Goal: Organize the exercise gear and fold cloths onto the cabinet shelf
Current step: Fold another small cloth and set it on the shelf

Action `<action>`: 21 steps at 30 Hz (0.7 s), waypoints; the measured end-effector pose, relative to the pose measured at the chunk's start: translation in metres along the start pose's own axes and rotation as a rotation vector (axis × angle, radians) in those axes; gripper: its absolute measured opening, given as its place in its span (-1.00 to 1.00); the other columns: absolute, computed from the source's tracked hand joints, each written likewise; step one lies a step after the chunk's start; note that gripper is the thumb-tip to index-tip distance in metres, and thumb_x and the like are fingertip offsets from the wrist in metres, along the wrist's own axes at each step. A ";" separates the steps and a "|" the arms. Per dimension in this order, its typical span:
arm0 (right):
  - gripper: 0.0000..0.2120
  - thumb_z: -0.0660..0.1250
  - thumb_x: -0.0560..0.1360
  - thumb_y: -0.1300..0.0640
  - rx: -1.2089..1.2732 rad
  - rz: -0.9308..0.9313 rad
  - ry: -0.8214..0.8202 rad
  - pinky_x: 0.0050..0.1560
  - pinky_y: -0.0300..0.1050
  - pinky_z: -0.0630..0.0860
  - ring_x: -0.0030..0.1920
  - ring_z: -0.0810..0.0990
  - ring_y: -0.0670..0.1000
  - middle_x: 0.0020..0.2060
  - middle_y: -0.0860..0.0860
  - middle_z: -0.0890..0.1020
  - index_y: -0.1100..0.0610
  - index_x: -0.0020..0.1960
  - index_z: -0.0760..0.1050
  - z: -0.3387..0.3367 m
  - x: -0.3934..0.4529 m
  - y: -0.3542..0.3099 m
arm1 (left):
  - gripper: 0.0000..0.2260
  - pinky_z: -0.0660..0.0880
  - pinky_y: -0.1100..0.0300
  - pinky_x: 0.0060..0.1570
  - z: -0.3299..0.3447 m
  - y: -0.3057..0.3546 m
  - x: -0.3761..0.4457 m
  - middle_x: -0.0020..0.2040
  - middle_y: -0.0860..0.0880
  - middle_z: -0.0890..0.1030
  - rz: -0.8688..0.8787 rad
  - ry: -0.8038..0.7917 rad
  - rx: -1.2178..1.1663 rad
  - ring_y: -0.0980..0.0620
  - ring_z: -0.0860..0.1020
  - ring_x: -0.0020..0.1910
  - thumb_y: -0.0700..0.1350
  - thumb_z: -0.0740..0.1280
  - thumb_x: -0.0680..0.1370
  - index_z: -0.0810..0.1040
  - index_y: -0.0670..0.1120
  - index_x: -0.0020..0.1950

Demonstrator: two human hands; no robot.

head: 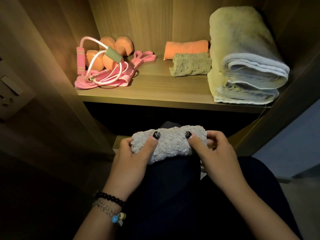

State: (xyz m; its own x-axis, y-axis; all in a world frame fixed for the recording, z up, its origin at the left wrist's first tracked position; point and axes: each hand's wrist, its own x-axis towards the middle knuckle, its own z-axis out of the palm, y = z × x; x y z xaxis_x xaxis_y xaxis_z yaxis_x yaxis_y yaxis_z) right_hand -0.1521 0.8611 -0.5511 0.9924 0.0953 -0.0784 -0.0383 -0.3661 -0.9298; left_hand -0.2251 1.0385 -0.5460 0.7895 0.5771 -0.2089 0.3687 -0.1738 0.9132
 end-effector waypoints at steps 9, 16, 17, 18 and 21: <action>-0.80 0.47 0.39 0.12 0.386 -0.001 -0.078 -0.34 -0.37 0.49 -0.30 0.65 -0.19 -0.23 -0.06 0.70 0.10 0.01 0.59 -0.001 -0.001 -0.004 | -0.76 0.54 0.03 0.04 0.007 0.017 0.000 0.01 0.05 0.69 0.192 -0.032 -0.317 0.06 0.64 0.03 0.09 0.33 0.48 0.60 0.03 0.07; -0.79 0.48 0.39 0.25 0.481 -0.146 0.073 -0.27 -0.45 0.49 -0.22 0.66 -0.20 -0.21 -0.08 0.70 0.00 -0.05 0.58 -0.006 0.043 -0.013 | -0.73 0.61 0.14 -0.15 0.015 0.044 0.035 -0.05 -0.05 0.70 0.279 -0.126 -0.392 -0.01 0.67 -0.05 -0.04 0.53 0.32 0.66 -0.02 -0.01; -0.77 0.49 0.39 0.23 0.469 -0.160 0.108 -0.25 -0.46 0.48 -0.20 0.64 -0.20 -0.16 -0.09 0.68 -0.04 -0.06 0.57 -0.006 0.052 -0.012 | -0.71 0.61 0.07 -0.09 0.020 0.046 0.046 -0.04 -0.07 0.70 0.291 -0.097 -0.382 -0.03 0.67 -0.04 -0.06 0.55 0.31 0.65 -0.05 0.00; -0.75 0.49 0.39 0.21 0.446 -0.168 0.143 -0.24 -0.48 0.46 -0.17 0.62 -0.20 -0.11 -0.11 0.64 -0.09 -0.06 0.55 -0.006 0.061 -0.012 | -0.72 0.61 0.02 -0.05 0.026 0.047 0.057 -0.05 -0.08 0.70 0.304 -0.066 -0.370 -0.03 0.66 -0.05 -0.11 0.56 0.33 0.64 -0.09 0.00; -0.71 0.49 0.40 0.18 0.378 -0.184 0.220 -0.24 -0.51 0.45 -0.10 0.58 -0.13 -0.03 -0.10 0.59 -0.16 -0.06 0.50 -0.001 0.088 -0.009 | -0.83 0.59 0.00 -0.04 0.044 0.052 0.100 -0.12 -0.07 0.68 0.318 -0.027 -0.304 0.00 0.63 -0.14 -0.18 0.53 0.38 0.63 -0.10 -0.08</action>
State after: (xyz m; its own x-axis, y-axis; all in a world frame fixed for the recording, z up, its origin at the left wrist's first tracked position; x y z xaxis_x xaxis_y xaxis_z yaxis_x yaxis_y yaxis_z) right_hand -0.0644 0.8716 -0.5495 0.9863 -0.0867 0.1406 0.1415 0.0046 -0.9899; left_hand -0.1057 1.0521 -0.5347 0.8543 0.5111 0.0941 -0.0530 -0.0944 0.9941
